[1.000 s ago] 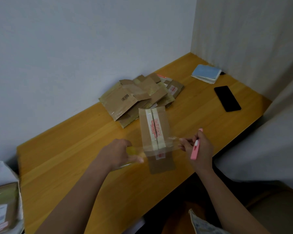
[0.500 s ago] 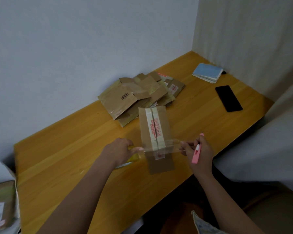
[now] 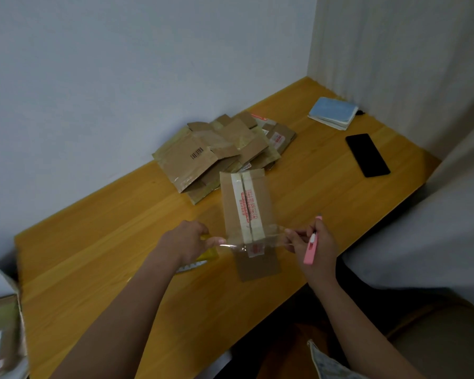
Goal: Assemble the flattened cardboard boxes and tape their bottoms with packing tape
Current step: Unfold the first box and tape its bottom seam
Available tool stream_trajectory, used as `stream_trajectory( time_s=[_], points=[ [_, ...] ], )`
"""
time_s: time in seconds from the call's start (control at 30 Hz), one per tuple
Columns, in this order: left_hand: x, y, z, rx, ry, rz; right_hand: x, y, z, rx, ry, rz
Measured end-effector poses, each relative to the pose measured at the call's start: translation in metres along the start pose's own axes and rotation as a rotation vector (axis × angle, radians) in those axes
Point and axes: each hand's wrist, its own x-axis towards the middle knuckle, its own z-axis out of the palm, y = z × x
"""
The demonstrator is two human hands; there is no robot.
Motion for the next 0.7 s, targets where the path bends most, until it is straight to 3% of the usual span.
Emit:
stream_trajectory(
  time_s=[0.47, 0.7],
  points=[
    [0.021, -0.003, 0.034, -0.094, -0.044, -0.089, 0.016, 0.019, 0.013, 0.07, -0.108, 0.21],
    [0.027, -0.002, 0.036, -0.075, -0.026, -0.067, 0.026, 0.02, 0.012, -0.104, -0.146, 0.127]
  ],
)
